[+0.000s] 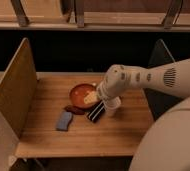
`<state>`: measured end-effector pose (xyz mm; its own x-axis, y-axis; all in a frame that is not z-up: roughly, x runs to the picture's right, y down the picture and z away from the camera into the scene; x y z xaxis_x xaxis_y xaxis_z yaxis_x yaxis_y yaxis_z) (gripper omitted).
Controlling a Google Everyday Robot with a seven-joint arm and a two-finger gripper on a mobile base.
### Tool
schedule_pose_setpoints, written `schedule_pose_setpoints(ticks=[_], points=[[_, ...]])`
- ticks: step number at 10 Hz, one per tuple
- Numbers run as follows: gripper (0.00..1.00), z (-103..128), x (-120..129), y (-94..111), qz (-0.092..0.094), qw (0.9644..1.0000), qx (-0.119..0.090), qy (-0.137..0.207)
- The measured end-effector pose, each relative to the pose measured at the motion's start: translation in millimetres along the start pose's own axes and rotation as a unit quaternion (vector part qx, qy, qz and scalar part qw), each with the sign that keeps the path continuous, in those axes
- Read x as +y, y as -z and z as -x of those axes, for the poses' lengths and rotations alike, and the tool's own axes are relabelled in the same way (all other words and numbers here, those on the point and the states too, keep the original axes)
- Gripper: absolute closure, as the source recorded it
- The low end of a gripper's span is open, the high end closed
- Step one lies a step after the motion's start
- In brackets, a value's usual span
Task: Wipe the white sponge on the table
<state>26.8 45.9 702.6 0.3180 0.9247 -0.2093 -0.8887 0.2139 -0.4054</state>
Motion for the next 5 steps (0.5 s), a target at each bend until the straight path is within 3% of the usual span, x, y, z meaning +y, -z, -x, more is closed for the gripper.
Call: schedule_pose_setpoints(ticks=[3, 5], points=[[0.2, 0.4, -0.1, -0.1, -0.001, 1.0, -0.001, 0.001], [0.2, 7.8, 1.3, -2.2, -0.009, 0.9995, -0.01, 0.029]])
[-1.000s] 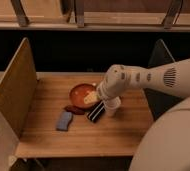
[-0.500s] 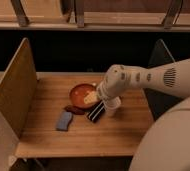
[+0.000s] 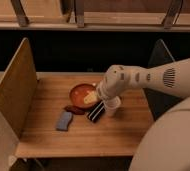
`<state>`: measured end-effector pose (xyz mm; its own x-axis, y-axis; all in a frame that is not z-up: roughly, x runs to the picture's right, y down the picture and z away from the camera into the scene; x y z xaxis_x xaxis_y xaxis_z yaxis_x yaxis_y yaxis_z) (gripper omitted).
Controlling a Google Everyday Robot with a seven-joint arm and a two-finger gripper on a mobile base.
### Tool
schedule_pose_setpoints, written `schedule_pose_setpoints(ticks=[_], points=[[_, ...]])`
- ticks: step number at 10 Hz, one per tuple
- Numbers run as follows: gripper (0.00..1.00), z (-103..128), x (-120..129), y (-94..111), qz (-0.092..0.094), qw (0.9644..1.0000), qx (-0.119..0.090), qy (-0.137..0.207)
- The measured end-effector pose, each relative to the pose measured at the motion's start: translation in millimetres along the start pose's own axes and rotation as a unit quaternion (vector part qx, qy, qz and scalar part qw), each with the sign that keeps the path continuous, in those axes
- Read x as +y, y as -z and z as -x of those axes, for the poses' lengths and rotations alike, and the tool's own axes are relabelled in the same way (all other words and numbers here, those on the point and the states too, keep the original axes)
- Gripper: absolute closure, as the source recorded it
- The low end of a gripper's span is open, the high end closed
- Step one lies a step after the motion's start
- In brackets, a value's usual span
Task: Wipe the white sponge on the table
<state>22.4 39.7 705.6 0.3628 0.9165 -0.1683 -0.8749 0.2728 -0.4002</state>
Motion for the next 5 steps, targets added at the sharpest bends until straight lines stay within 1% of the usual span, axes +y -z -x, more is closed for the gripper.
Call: schedule_pose_setpoints(ticks=[2, 3, 4, 5], points=[[0.2, 11, 12, -9, -0.004, 0.9993, -0.007, 0.036], [0.2, 14, 20, -14, -0.003, 0.9988, -0.009, 0.049], [0.2, 14, 29, -21, -0.001, 0.9982, -0.008, 0.059], [0.2, 13, 43, -31, 0.005, 0.9968, -0.006, 0.08]])
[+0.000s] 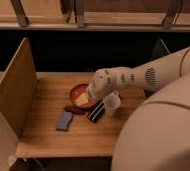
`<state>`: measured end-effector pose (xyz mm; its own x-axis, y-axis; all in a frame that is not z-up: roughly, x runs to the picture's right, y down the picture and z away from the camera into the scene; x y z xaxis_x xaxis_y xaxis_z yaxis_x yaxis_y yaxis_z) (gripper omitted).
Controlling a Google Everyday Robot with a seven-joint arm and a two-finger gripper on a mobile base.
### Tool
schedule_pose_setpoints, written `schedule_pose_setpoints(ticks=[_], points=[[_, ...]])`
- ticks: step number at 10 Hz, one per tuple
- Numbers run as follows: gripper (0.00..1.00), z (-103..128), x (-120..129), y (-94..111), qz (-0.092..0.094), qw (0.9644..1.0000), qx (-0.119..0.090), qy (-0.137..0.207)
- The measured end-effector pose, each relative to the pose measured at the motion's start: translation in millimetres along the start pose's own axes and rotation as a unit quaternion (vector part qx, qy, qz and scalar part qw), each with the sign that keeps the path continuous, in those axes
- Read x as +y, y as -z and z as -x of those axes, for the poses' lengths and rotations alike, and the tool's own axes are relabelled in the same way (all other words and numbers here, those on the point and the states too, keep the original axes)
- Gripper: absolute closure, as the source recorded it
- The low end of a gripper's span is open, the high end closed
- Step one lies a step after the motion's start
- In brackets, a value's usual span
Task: Wipe the white sponge on the table
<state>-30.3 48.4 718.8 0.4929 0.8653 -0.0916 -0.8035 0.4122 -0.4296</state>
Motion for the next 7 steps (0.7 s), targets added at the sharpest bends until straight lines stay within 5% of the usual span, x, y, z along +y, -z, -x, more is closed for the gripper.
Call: schedule_pose_setpoints(ticks=[4, 7], points=[[0.2, 21, 37, -16, 0.03, 0.9992, -0.019, 0.017], [0.2, 26, 43, -21, 0.036, 0.999, -0.024, 0.009]])
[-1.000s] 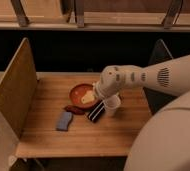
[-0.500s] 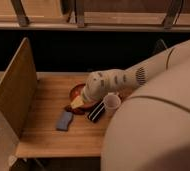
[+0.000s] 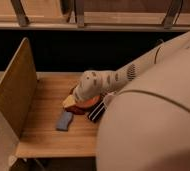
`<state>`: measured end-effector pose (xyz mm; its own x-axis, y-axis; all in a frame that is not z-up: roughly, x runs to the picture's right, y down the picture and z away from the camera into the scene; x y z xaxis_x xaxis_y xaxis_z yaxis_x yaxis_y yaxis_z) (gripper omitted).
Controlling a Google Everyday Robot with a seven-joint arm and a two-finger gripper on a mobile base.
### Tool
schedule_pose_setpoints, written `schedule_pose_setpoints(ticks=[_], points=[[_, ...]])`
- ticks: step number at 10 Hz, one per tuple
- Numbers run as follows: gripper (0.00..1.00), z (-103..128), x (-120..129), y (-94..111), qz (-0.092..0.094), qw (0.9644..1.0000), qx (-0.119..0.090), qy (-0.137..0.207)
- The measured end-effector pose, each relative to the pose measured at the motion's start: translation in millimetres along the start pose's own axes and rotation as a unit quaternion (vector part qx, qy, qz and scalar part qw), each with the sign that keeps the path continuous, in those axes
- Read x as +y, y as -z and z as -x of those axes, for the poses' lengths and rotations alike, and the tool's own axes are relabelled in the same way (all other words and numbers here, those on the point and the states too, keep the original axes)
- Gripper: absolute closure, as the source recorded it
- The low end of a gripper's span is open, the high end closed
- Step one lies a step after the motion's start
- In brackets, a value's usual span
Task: Wipe the white sponge on the table
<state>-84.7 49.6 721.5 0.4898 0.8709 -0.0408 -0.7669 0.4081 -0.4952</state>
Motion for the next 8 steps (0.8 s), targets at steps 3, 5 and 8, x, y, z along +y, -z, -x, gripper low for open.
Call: schedule_pose_setpoints(ticks=[3, 5, 8], points=[[0.2, -1, 1, -1, 0.003, 1.0, 0.003, -0.005], [0.2, -2, 26, -22, 0.028, 0.9993, 0.024, -0.004], [0.2, -15, 46, -56, 0.063, 0.9951, 0.067, -0.038]])
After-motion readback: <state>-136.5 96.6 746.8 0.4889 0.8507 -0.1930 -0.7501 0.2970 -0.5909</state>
